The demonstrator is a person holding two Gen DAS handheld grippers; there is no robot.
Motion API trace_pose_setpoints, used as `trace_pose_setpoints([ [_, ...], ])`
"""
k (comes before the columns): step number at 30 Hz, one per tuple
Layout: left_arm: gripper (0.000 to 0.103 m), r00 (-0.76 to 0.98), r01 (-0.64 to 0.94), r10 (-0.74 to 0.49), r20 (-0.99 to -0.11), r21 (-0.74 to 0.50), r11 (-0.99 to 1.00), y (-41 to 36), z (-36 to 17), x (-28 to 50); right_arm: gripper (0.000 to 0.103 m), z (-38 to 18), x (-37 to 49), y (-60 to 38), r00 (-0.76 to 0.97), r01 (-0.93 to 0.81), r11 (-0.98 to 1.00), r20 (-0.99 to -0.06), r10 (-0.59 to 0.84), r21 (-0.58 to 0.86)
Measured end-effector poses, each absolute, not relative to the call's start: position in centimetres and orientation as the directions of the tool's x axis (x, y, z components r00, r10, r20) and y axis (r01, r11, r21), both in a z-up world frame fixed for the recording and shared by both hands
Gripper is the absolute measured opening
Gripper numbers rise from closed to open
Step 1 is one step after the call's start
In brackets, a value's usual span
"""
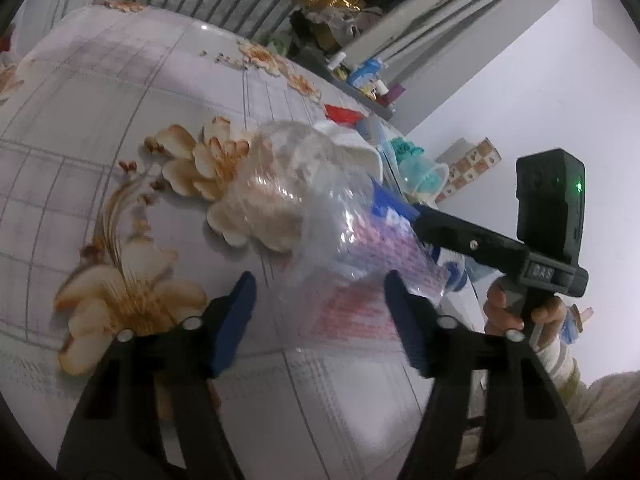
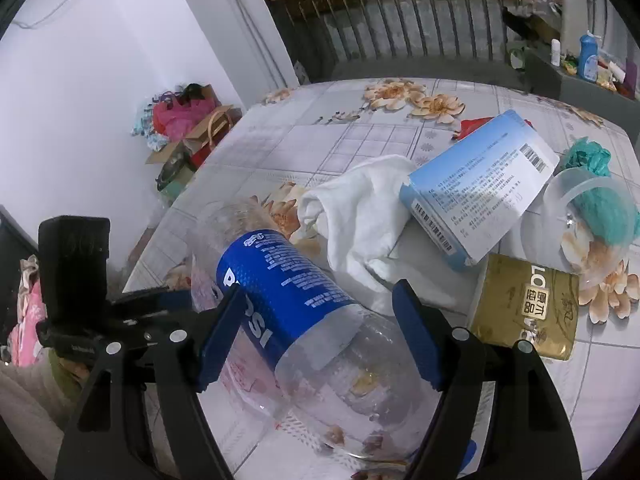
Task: Collect trash
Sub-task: 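Move both tools to the table toward the Pepsi bottle and clear bag, then grasp the clear plastic bag with the left tool while the right tool grasps the Pepsi bottle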
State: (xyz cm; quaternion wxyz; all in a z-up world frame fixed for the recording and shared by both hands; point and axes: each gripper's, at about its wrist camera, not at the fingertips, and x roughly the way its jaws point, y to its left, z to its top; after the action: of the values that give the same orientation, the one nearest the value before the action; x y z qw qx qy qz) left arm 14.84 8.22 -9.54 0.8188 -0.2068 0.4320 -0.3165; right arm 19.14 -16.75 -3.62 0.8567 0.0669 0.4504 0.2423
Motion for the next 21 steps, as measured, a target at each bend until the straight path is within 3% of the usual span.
trace_pose_setpoints([
  [13,0.020,0.393,0.318,-0.727,-0.563,-0.658,0.682,8.5,-10.1,12.5,0.073,-4.4,17.9,-16.6,0.470,-0.317,0.870,-0.735,0.489,0.377],
  [15,0.008,0.395,0.328,-0.717,-0.574,-0.641,0.694,8.2,-9.9,12.4,0.073,-4.4,17.8,-16.6,0.470,-0.313,0.872,-0.737,0.486,0.375],
  [21,0.001,0.439,0.373,-0.680,-0.587,-0.570,0.732,8.8,-8.2,10.8,0.070,-4.1,17.0,-16.8,0.467,-0.285,0.891,-0.761,0.450,0.352],
])
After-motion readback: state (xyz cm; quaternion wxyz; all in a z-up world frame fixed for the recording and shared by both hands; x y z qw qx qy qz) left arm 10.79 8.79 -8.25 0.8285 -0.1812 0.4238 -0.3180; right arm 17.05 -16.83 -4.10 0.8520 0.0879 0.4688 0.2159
